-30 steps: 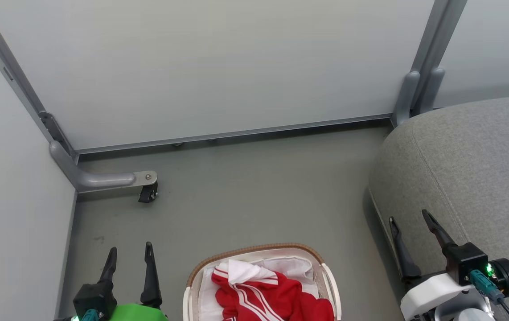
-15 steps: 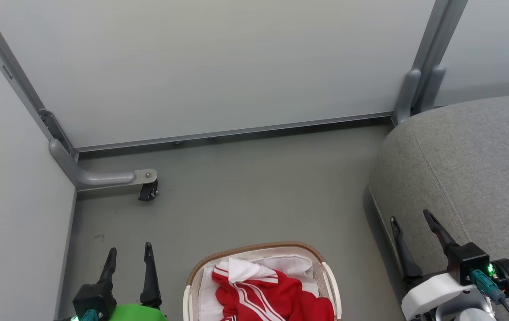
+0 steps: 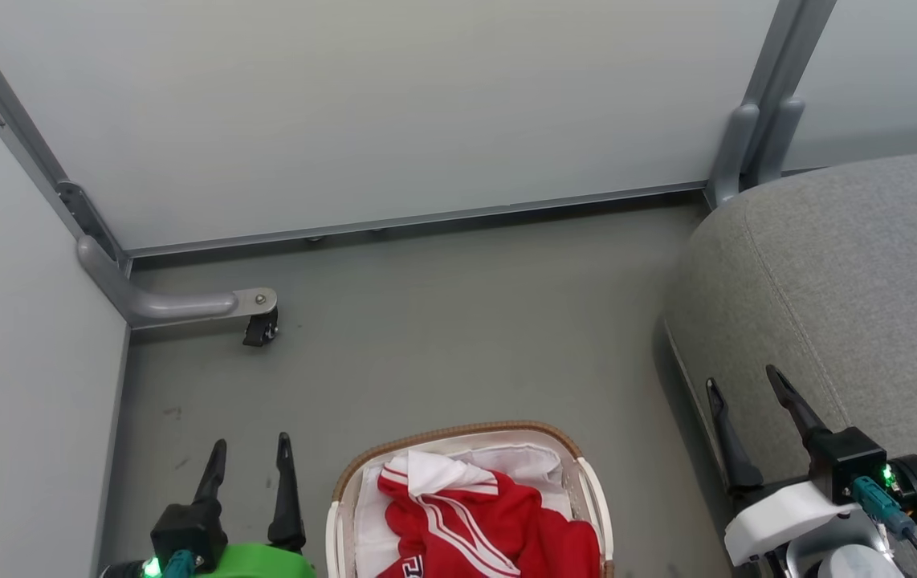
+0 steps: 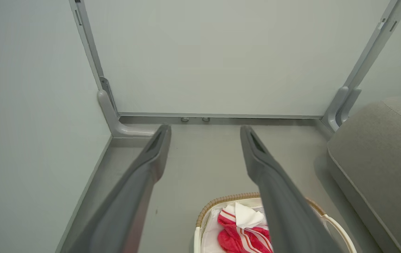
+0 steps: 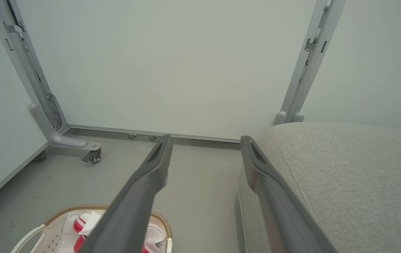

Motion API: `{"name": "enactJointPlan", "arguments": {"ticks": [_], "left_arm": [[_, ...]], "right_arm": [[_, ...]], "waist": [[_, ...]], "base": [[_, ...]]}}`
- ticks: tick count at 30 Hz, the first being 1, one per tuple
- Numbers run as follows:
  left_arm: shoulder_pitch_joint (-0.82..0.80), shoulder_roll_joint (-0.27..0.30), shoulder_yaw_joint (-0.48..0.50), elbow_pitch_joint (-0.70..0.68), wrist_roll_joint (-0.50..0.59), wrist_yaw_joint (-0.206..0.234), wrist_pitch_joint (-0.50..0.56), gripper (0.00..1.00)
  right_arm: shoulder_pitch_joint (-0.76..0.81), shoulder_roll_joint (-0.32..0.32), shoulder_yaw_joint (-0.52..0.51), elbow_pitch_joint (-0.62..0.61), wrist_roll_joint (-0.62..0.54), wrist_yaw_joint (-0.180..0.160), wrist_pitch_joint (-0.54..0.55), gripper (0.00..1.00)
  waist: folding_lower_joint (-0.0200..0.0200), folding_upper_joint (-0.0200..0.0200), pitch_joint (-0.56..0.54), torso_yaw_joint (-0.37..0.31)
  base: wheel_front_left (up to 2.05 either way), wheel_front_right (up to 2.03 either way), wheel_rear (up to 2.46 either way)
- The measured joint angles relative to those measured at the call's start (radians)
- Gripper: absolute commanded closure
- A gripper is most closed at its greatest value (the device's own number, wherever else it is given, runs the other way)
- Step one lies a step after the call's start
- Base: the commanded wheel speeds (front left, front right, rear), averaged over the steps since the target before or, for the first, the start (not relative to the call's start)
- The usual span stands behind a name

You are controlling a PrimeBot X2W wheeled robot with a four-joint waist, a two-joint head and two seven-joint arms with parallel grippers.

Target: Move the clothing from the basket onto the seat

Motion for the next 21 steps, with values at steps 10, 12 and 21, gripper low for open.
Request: {"name": "enactJointPlan", "arguments": {"ticks": [10,12,21], "left_arm": [[-0.152,0.0,-0.128,0.119,0.042,-0.029,0.0,0.0],[-0.192,0.0,-0.155,0.178,0.047,-0.037,0.0,0.0],[-0.362,-0.001,-0.306,0.498,0.072,-0.102,0.0,0.0]], "right_arm": [[-0.084,0.0,0.013,-0.022,-0.003,0.0,0.0,0.0],[-0.103,0.0,0.016,-0.024,-0.003,0.0,0.0,0.0],[-0.168,-0.001,0.021,-0.034,0.0,0.0,-0.001,0.0]], "waist": [[0.0,0.0,0.109,-0.025],[0.0,0.0,0.137,-0.033],[0.0,0.0,0.283,-0.084]], "base": [[0.0,0.0,0.0],[0.0,0.0,0.0],[0.0,0.0,0.0]]}}
